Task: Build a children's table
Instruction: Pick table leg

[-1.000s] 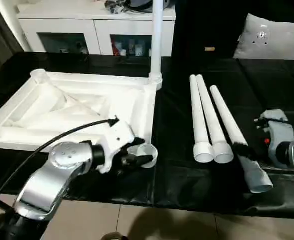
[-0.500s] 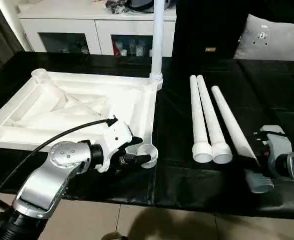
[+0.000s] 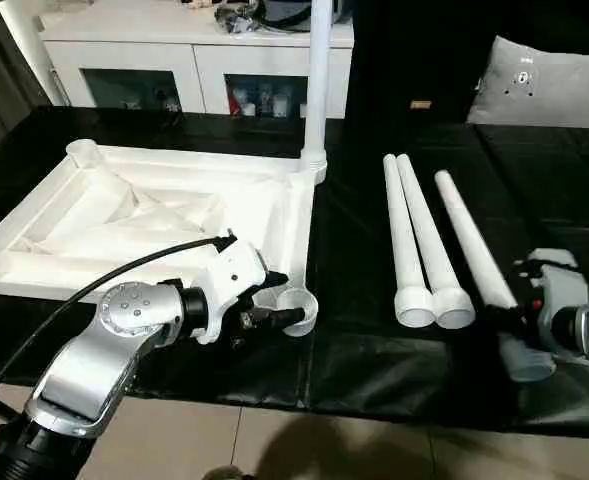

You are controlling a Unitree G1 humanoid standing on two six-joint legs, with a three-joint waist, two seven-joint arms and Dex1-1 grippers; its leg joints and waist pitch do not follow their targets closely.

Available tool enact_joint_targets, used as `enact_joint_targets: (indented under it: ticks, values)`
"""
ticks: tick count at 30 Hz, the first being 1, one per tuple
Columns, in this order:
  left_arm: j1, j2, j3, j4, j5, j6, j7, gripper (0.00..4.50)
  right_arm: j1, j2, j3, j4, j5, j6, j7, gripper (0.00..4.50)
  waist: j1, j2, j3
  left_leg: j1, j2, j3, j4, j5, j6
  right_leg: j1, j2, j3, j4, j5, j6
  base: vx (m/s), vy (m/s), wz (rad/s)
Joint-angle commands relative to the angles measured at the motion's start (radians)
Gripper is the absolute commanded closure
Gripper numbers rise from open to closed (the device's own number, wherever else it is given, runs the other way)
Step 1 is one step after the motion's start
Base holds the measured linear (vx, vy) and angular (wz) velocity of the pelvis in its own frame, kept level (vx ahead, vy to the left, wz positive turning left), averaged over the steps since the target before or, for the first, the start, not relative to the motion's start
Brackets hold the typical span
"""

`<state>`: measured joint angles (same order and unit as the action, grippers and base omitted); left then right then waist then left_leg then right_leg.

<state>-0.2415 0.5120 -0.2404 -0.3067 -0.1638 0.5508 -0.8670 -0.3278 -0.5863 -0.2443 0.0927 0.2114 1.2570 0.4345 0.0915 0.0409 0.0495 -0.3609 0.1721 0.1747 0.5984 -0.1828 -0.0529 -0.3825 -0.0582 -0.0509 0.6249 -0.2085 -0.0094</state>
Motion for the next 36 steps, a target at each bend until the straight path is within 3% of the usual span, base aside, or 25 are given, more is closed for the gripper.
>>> enact_joint_targets:
  ticks: [1, 3, 5, 6, 7, 9, 10, 11, 13, 14, 15, 17, 22, 28, 36]
  values:
    - [0.000, 0.008, 0.008, -0.023, -0.009, 0.010, 0.008, 1.73, -0.027, 0.008, -0.036, 0.007, -0.017, -0.031, -0.030, 2.52, 0.002, -0.015, -0.051, 0.012, 0.042, -0.021, -0.068, -0.230, -0.018, 0.026, -0.076, 0.045, -0.105, -0.396, -0.125, 0.000, 0.000, 0.00]
    - [0.000, -0.006, 0.024, -0.032, -0.013, 0.007, 0.030, 1.73, -0.059, 0.041, -0.083, -0.019, -0.007, -0.116, -0.062, 2.57, 0.002, -0.014, -0.053, 0.009, 0.041, -0.020, -0.066, -0.208, -0.014, 0.028, -0.076, 0.046, -0.100, -0.356, -0.134, 0.000, 0.000, 0.00]
    - [0.000, -0.006, 0.024, -0.032, -0.013, 0.007, 0.030, 1.73, -0.059, 0.041, -0.083, -0.019, -0.007, -0.116, -0.062, 2.59, 0.000, -0.015, -0.054, 0.004, 0.041, -0.020, -0.066, -0.193, -0.011, 0.032, -0.076, 0.045, -0.096, -0.333, -0.137, 0.000, 0.000, 0.00]
    - [-0.010, -0.041, 0.053, -0.027, -0.017, -0.014, 0.073, 1.73, -0.090, 0.094, -0.137, -0.052, 0.027, -0.247, -0.083, 2.60, 0.000, -0.013, -0.057, 0.003, 0.041, -0.018, -0.064, -0.171, -0.004, 0.031, -0.075, 0.046, -0.092, -0.291, -0.149, 0.000, 0.000, 0.00]
    - [-0.047, -0.098, 0.091, 0.001, -0.026, -0.022, 0.138, 1.73, -0.112, 0.148, -0.165, -0.077, 0.079, -0.384, -0.056, 2.60, 0.000, -0.017, -0.059, 0.001, 0.041, -0.016, -0.062, -0.164, -0.001, 0.033, -0.077, 0.046, -0.091, -0.274, -0.153, 0.000, 0.000, 0.00]
    - [-0.099, -0.167, 0.138, 0.039, -0.045, -0.014, 0.211, 1.73, -0.131, 0.206, -0.183, -0.103, 0.144, -0.506, -0.005, 2.61, 0.004, -0.018, -0.066, -0.007, 0.040, -0.013, -0.053, -0.129, 0.023, 0.036, -0.078, 0.046, -0.084, -0.204, -0.165, 0.000, 0.000, 0.00]
    - [-0.144, -0.227, 0.183, 0.068, -0.081, 0.018, 0.268, 1.73, -0.139, 0.255, -0.191, -0.128, 0.200, -0.516, 0.039, 2.61, 0.004, -0.017, -0.067, -0.008, 0.041, -0.014, -0.053, -0.121, 0.031, 0.035, -0.076, 0.045, -0.080, -0.188, -0.170, 0.000, 0.000, 0.00]
    - [-0.146, -0.230, 0.185, 0.069, -0.083, 0.020, 0.270, 1.73, -0.139, 0.258, -0.191, -0.129, 0.202, -0.515, 0.041, 2.61, 0.003, -0.018, -0.068, -0.009, 0.041, -0.014, -0.053, -0.113, 0.040, 0.036, -0.075, 0.043, -0.078, -0.173, -0.175, 0.000, 0.000, 0.00]
    - [-0.203, -0.308, 0.248, 0.104, -0.150, 0.044, 0.332, 1.73, -0.139, 0.329, -0.197, -0.170, 0.296, -0.496, 0.120, 2.62, 0.008, -0.020, -0.065, -0.009, 0.040, -0.012, -0.051, -0.102, 0.060, 0.035, -0.073, 0.043, -0.076, -0.153, -0.189, 0.000, 0.000, 0.00]
    - [-0.211, -0.317, 0.255, 0.109, -0.159, 0.045, 0.338, 1.55, -0.138, 0.337, -0.198, -0.176, 0.309, -0.493, 0.131, 2.62, 0.008, -0.021, -0.065, -0.011, 0.039, -0.012, -0.050, -0.100, 0.064, 0.035, -0.072, 0.043, -0.078, -0.152, -0.191, 0.000, 0.000, 0.00]
    - [-0.246, -0.366, 0.295, 0.123, -0.235, 0.057, 0.356, 1.44, -0.122, 0.379, -0.180, -0.209, 0.371, -0.472, 0.190, 2.62, 0.010, -0.024, -0.068, -0.012, 0.041, -0.015, -0.051, -0.086, 0.071, 0.035, -0.072, 0.040, -0.076, -0.144, -0.191, 0.000, 0.000, 0.00]
    - [-0.274, -0.399, 0.320, 0.131, -0.289, 0.067, 0.370, 1.34, -0.107, 0.402, -0.158, -0.227, 0.402, -0.458, 0.230, 2.62, 0.020, -0.023, -0.074, -0.013, 0.046, -0.017, -0.048, -0.054, 0.082, 0.034, -0.074, 0.038, -0.067, -0.099, -0.208, 0.000, 0.000, 0.00]
    - [-0.381, -0.532, 0.427, 0.188, -0.437, 0.124, 0.462, 1.00, -0.049, 0.444, -0.046, -0.250, 0.468, -0.478, 0.330, 2.62, 0.036, -0.032, -0.066, -0.016, 0.048, -0.015, -0.050, -0.091, 0.067, 0.032, -0.082, 0.039, -0.078, -0.161, -0.197, 0.000, 0.000, 0.00]
    - [-0.398, -0.567, 0.417, 0.202, -0.472, 0.170, 0.487, 0.45, -0.043, 0.456, -0.019, -0.241, 0.467, -0.488, 0.342, 2.62, 0.043, -0.036, -0.062, -0.016, 0.047, -0.018, -0.056, -0.105, 0.041, 0.029, -0.083, 0.041, -0.089, -0.255, -0.129, 0.000, 0.000, 0.00]
    - [-0.405, -0.598, 0.398, 0.217, -0.476, 0.187, 0.531, 0.00, -0.019, 0.442, 0.031, -0.257, 0.485, -0.501, 0.359, 2.62, 0.049, -0.040, -0.063, -0.016, 0.050, -0.020, -0.057, -0.091, 0.035, 0.031, -0.084, 0.042, -0.084, -0.192, -0.133, 0.000, 0.000, 0.00]
